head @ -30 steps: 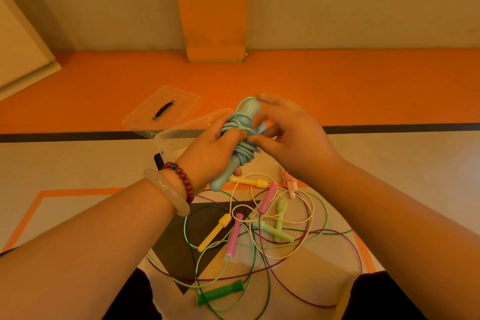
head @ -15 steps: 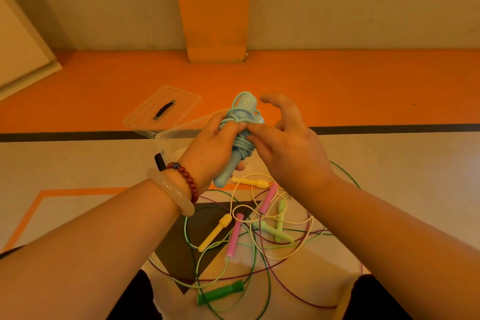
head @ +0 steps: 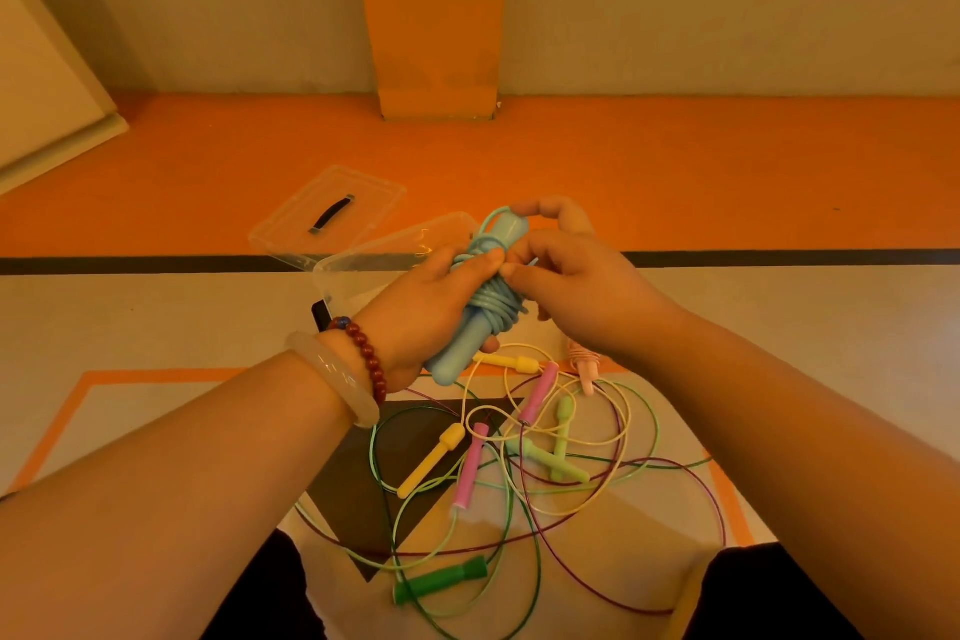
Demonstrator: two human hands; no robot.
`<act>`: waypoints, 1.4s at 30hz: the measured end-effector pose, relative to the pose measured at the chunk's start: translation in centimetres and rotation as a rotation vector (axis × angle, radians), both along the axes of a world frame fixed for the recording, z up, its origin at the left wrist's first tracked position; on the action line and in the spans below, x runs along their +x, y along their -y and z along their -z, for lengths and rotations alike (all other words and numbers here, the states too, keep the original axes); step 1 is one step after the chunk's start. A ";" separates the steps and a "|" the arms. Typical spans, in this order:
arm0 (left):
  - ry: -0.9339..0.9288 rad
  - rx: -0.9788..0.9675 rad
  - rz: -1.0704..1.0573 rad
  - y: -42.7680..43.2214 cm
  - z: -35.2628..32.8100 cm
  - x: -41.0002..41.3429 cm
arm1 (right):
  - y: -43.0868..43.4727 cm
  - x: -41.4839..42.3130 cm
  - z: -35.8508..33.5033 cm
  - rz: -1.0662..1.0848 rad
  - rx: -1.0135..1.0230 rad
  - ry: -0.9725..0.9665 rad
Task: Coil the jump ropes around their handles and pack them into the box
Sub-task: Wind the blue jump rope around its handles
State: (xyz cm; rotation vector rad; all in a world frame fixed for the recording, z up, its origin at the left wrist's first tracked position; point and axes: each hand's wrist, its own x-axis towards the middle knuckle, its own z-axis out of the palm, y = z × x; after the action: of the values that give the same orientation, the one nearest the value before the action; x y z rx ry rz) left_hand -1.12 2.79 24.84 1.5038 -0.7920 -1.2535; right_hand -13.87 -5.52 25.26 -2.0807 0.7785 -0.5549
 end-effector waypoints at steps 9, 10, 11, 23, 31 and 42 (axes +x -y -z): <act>0.093 -0.071 -0.031 -0.4 -0.1 -1.0 | -0.1 -0.6 -0.8 -0.040 0.190 0.119; 0.114 -0.082 -0.029 -0.4 -0.1 -1.0 | -0.1 -0.6 -0.8 -0.046 0.219 0.139; 0.125 -0.092 -0.025 -0.5 -0.2 -1.0 | -0.2 -0.6 -0.9 -0.050 0.249 0.157; 0.057 -0.199 0.147 -0.2 -0.5 -1.0 | 0.7 -1.1 -2.7 -0.001 0.528 0.252; 0.304 -0.150 0.229 0.7 0.1 0.1 | 1.6 -1.5 -4.0 0.143 0.279 -0.056; 0.278 -0.134 0.332 0.8 -0.3 0.6 | 2.4 -2.2 -3.2 0.158 0.676 0.168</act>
State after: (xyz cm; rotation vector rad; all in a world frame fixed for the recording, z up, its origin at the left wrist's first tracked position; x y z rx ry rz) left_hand -0.53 1.95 25.09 1.4951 -1.3267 -1.2132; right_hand -16.11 -7.95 28.44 -1.3448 0.8867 -0.4607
